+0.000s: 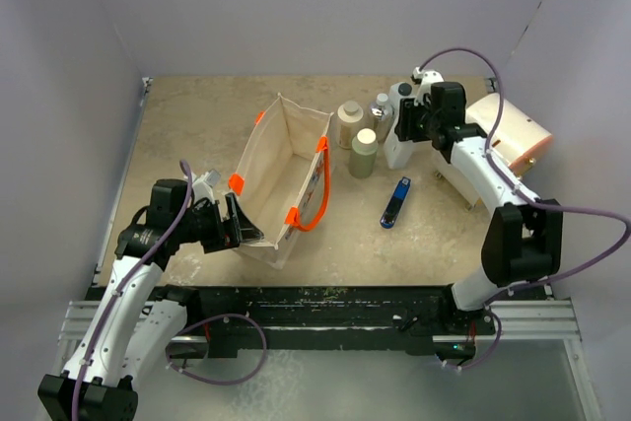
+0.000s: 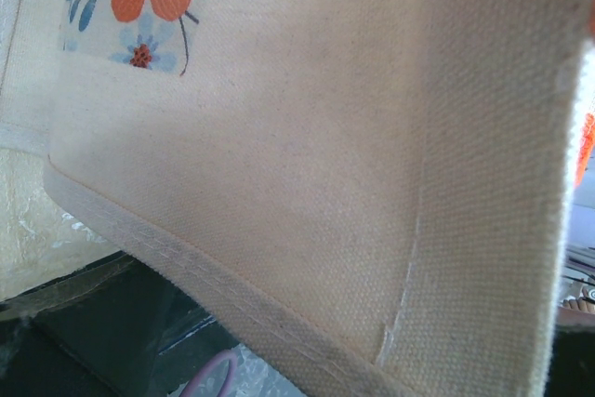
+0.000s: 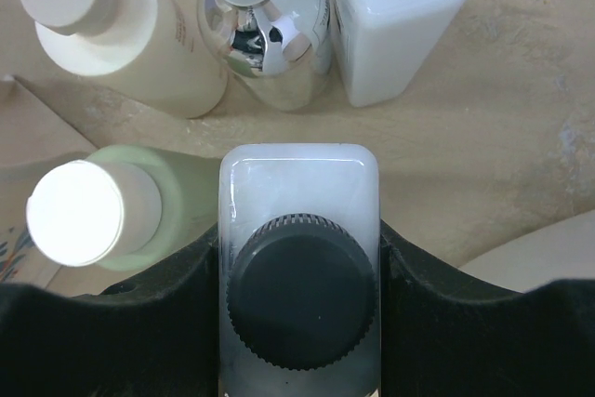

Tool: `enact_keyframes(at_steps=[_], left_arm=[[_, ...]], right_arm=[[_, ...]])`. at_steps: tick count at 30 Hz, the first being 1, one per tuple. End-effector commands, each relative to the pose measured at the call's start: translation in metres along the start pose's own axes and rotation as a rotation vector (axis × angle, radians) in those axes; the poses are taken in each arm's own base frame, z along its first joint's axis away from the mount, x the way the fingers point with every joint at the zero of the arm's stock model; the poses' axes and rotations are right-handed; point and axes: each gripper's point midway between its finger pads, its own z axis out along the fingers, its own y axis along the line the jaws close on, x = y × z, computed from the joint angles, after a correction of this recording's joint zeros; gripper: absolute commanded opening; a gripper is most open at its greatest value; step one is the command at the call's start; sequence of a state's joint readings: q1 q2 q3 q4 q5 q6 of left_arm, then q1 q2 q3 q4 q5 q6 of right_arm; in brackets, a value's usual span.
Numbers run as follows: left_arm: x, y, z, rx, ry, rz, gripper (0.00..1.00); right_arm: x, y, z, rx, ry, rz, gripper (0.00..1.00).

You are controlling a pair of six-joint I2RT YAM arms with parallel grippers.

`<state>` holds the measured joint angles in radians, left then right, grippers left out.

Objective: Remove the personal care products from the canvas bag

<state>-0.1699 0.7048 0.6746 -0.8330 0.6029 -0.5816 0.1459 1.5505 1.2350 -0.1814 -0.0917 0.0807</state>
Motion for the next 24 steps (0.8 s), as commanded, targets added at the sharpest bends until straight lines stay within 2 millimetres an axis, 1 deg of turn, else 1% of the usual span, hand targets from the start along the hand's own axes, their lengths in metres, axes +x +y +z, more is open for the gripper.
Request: enact_keyframes(at_steps=[1, 5, 7, 11, 14, 18, 21, 24], left_arm=[[-0.005, -0.003, -0.002, 0.022, -0.021, 0.035, 0.91], [-0.005, -0.003, -0.002, 0.021, -0.022, 0.036, 0.92], [-0.004, -0.003, -0.002, 0.022, -0.021, 0.036, 0.92], [-0.005, -0.003, -0.002, 0.020, -0.022, 0.034, 0.92], [-0.005, -0.003, -0.002, 0.020, -0.022, 0.033, 0.92], [-0.005, -0.003, -0.002, 0.019, -0.022, 0.033, 0.92], [-0.005, -0.003, -0.002, 0.019, -0.022, 0.033, 0.92], [-0.005, -0.003, -0.002, 0.019, -0.022, 0.031, 0.92]], right_arm=[[-0.082, 0.009, -0.009, -0.034, -0.267, -0.051, 0.00], [-0.079, 0.012, 0.004, -0.045, -0.250, -0.062, 0.00], [-0.075, 0.010, 0.010, -0.022, -0.240, -0.072, 0.00], [-0.065, 0.007, 0.023, 0.016, -0.202, -0.098, 0.00], [-0.056, 0.009, 0.029, 0.044, -0.178, -0.135, 0.00], [-0.047, 0.014, 0.032, 0.098, -0.151, -0.182, 0.09], [-0.045, 0.016, 0.031, 0.119, -0.148, -0.184, 0.26], [-0.048, 0.016, 0.027, 0.127, -0.158, -0.163, 0.40]])
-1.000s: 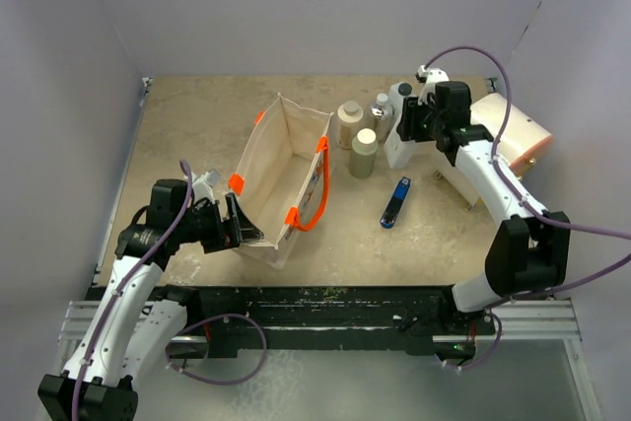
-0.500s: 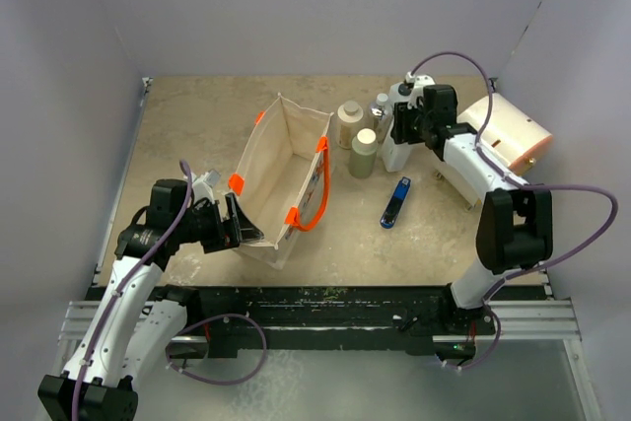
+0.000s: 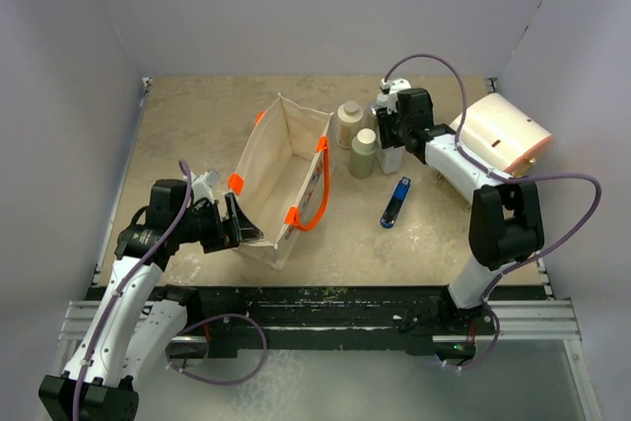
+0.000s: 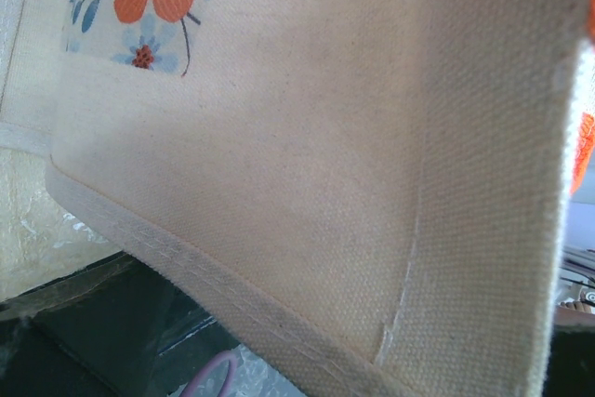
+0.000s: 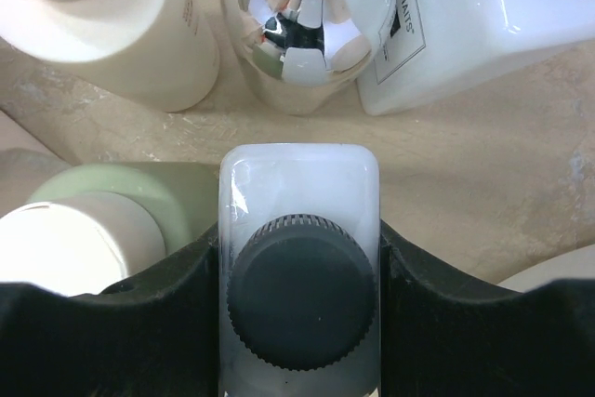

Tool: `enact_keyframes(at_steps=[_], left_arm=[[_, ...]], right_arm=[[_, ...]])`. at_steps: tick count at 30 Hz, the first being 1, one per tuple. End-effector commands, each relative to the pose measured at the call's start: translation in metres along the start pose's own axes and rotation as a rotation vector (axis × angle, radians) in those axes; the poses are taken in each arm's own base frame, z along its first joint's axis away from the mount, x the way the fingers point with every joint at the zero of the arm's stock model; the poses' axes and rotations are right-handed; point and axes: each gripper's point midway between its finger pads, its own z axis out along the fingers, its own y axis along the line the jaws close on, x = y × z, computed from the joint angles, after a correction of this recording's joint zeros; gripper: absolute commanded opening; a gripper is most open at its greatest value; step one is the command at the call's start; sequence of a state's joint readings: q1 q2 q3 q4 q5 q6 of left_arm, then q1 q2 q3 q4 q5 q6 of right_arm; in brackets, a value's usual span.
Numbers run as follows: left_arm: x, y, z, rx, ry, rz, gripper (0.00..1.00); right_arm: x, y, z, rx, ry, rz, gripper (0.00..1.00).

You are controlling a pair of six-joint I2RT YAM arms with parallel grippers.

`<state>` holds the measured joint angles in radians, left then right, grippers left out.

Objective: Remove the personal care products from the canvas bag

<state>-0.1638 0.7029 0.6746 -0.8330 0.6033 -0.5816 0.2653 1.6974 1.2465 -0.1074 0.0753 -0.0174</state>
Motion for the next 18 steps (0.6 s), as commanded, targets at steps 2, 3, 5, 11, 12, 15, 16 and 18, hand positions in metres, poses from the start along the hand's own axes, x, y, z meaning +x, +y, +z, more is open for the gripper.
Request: enact_keyframes(at_steps=[2, 3, 5, 11, 12, 15, 16, 18], left_arm=[[-0.004, -0.003, -0.001, 0.021, -0.018, 0.035, 0.92], [-0.004, -0.004, -0.002, 0.022, -0.017, 0.034, 0.92], [-0.004, -0.003, -0.001, 0.022, -0.016, 0.034, 0.92], [-0.004, -0.003, -0.001, 0.021, -0.014, 0.032, 0.92], [-0.004, -0.004, -0.001, 0.022, -0.015, 0.033, 0.92], [-0.004, -0.004, -0.001, 0.025, -0.011, 0.032, 0.92], [-0.005, -0.005, -0.001, 0.026, -0.012, 0.032, 0.92], [-0.006, -0.006, -0.002, 0.031, -0.013, 0.030, 0.93]], right_arm=[[-0.073, -0.016, -0.029, 0.078, -0.226, 0.030, 0.52], [-0.075, -0.016, -0.032, 0.077, -0.235, 0.035, 0.60], [-0.078, -0.016, -0.038, 0.075, -0.251, 0.040, 0.73], [-0.075, -0.018, -0.058, 0.078, -0.237, 0.081, 0.84], [-0.074, -0.012, -0.063, 0.046, -0.238, 0.099, 0.85], [-0.060, -0.001, -0.076, -0.009, -0.256, 0.160, 0.91], [-0.055, 0.004, -0.081, -0.037, -0.264, 0.178, 0.91], [-0.045, 0.013, -0.090, -0.083, -0.273, 0.225, 0.91]])
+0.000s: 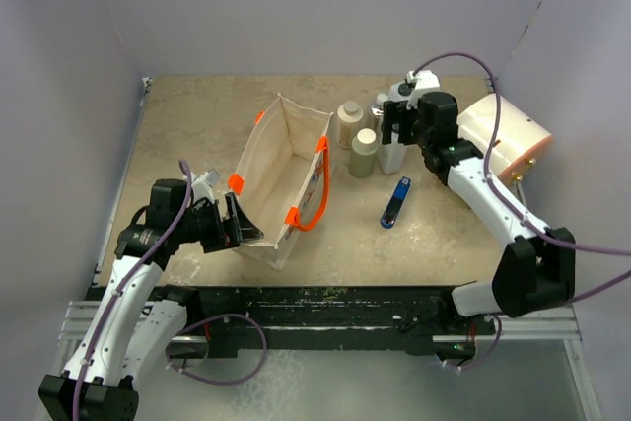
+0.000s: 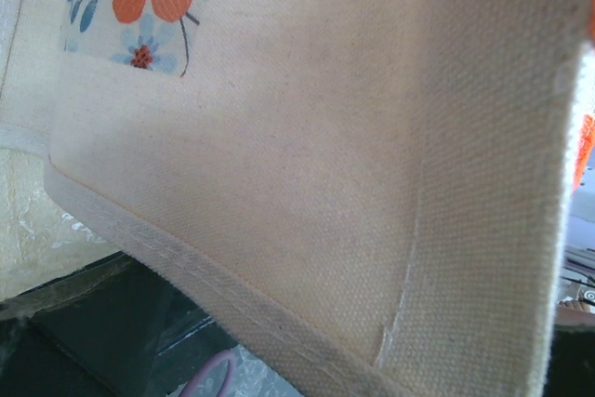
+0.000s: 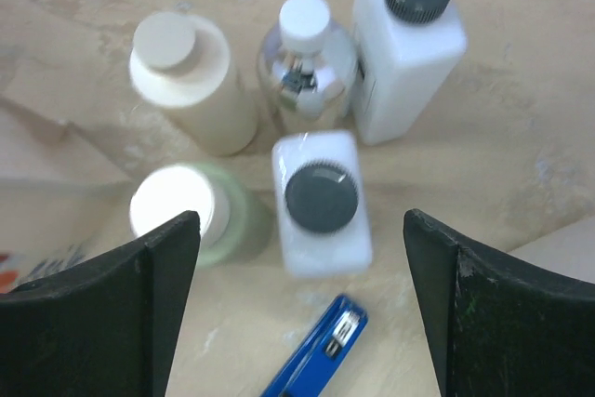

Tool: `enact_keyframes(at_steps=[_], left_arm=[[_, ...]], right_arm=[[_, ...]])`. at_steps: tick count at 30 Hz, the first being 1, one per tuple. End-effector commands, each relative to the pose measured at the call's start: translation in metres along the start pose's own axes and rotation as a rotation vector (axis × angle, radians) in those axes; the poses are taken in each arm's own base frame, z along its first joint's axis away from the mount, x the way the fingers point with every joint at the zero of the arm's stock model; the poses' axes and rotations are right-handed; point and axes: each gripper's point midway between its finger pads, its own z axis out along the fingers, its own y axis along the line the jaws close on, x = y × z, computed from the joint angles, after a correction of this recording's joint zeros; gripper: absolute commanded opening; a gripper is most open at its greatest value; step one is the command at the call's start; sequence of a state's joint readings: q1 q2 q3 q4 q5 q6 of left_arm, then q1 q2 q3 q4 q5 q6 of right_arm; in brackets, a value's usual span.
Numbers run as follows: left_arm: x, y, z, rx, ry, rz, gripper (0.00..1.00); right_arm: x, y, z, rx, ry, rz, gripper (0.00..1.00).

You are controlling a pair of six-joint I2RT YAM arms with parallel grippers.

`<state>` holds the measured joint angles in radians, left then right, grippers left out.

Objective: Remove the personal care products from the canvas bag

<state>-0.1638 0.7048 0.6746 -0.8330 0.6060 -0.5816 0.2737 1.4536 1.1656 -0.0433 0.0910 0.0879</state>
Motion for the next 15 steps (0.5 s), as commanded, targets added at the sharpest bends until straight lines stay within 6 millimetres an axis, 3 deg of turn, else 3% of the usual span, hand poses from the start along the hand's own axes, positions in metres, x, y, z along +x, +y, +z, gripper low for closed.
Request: enact_keyframes(at_steps=[1, 6, 10, 15], left_arm=[[-0.006, -0.007, -0.002, 0.030, -0.016, 0.030, 0.94], [-0.019, -0.018, -0.010, 0.029, -0.046, 0.076, 0.97], [-0.051, -0.029, -0.030, -0.048, -0.125, 0.177, 0.99], [-0.089, -0.046, -0.055, -0.126, -0.220, 0.271, 0.99]], right_arm=[[0.005, 0.016, -0.029, -0.090, -0.051, 0.139, 0.92], [0.014, 0.009, -0.060, -0.062, -0.075, 0.167, 0.95], [0.002, 0.009, -0.084, -0.081, -0.130, 0.155, 0.96], [-0.007, 0.029, -0.105, -0.172, -0.168, 0.223, 1.00]])
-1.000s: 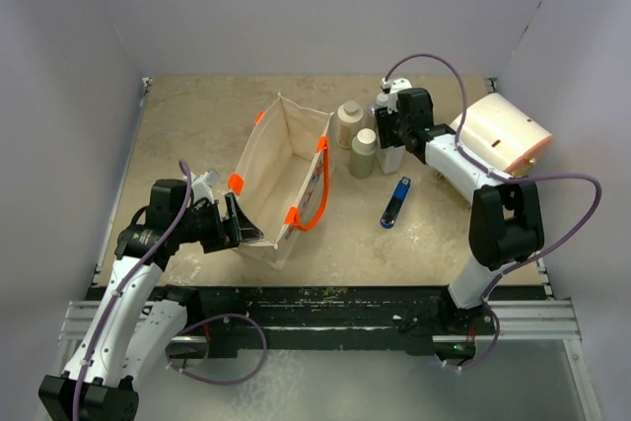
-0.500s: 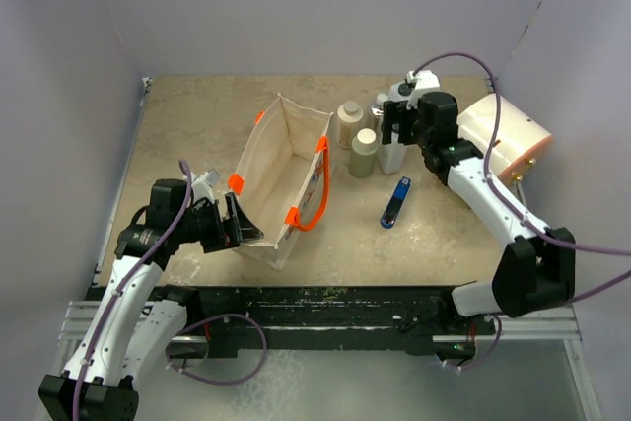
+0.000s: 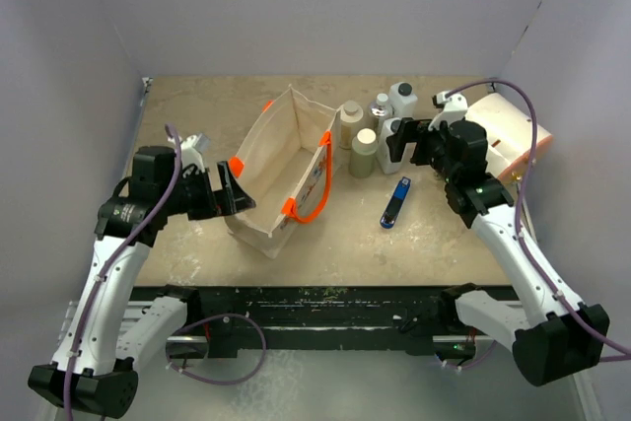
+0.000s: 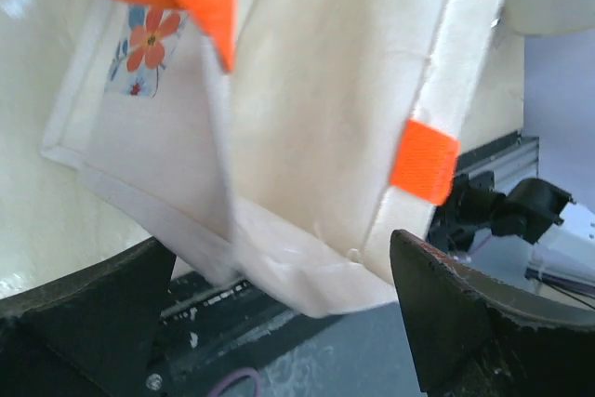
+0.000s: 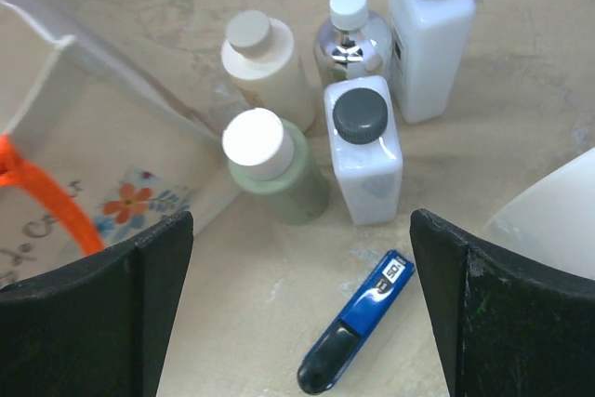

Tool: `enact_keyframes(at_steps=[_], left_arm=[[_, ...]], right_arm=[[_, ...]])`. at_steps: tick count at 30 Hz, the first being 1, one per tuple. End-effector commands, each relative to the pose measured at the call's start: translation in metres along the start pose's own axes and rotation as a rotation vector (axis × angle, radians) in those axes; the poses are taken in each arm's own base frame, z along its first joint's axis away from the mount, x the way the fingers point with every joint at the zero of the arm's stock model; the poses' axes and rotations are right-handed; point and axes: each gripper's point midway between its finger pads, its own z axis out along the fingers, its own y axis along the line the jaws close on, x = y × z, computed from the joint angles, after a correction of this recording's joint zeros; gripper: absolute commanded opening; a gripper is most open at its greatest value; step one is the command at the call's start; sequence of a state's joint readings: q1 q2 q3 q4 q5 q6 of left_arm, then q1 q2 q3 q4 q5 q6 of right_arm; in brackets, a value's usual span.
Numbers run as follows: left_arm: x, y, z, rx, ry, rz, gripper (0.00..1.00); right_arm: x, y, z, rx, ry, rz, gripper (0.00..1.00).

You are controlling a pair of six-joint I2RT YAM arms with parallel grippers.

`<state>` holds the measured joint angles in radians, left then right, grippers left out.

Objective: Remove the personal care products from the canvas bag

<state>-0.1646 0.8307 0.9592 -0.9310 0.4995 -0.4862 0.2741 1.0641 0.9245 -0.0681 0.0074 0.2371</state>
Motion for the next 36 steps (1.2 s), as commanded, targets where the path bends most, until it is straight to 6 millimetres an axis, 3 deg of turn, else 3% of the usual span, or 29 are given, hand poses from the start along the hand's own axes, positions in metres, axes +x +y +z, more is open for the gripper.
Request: enact_keyframes(at_steps=[1, 5, 10, 14, 18, 22, 26, 30, 36], left_arm=[[-0.048, -0.009, -0.027, -0.080, -0.144, 0.156, 0.99], [-0.075, -0.010, -0.048, -0.170, -0.224, 0.215, 0.99], [-0.102, -0.015, -0.076, -0.250, -0.328, 0.259, 0.99], [-0.124, -0.042, -0.103, -0.204, -0.445, 0.308, 0.99], [-0.137, -0.084, -0.132, -0.071, -0.556, 0.393, 0.99], [-0.143, -0.114, -0.163, -0.002, -0.632, 0.497, 0.99], [-0.144, -0.124, -0.178, -0.020, -0.659, 0.580, 0.99], [-0.147, -0.120, -0.181, -0.072, -0.665, 0.622, 0.99], [-0.149, -0.121, -0.182, -0.077, -0.670, 0.633, 0.99]], right_arm=[[-0.014, 0.026, -0.017, -0.086, -0.051, 0.077, 1.00], [-0.012, 0.059, -0.030, -0.141, 0.006, 0.047, 1.00], [-0.042, 0.093, -0.068, -0.260, 0.003, 0.007, 1.00], [-0.078, 0.105, -0.114, -0.357, -0.075, -0.027, 1.00], [-0.122, 0.100, -0.163, -0.359, -0.196, -0.054, 1.00], [-0.151, 0.084, -0.199, -0.299, -0.294, -0.050, 1.00], [-0.165, 0.072, -0.225, -0.254, -0.343, -0.036, 1.00], [-0.172, 0.064, -0.245, -0.237, -0.384, -0.019, 1.00], [-0.175, 0.059, -0.256, -0.222, -0.409, -0.008, 1.00]])
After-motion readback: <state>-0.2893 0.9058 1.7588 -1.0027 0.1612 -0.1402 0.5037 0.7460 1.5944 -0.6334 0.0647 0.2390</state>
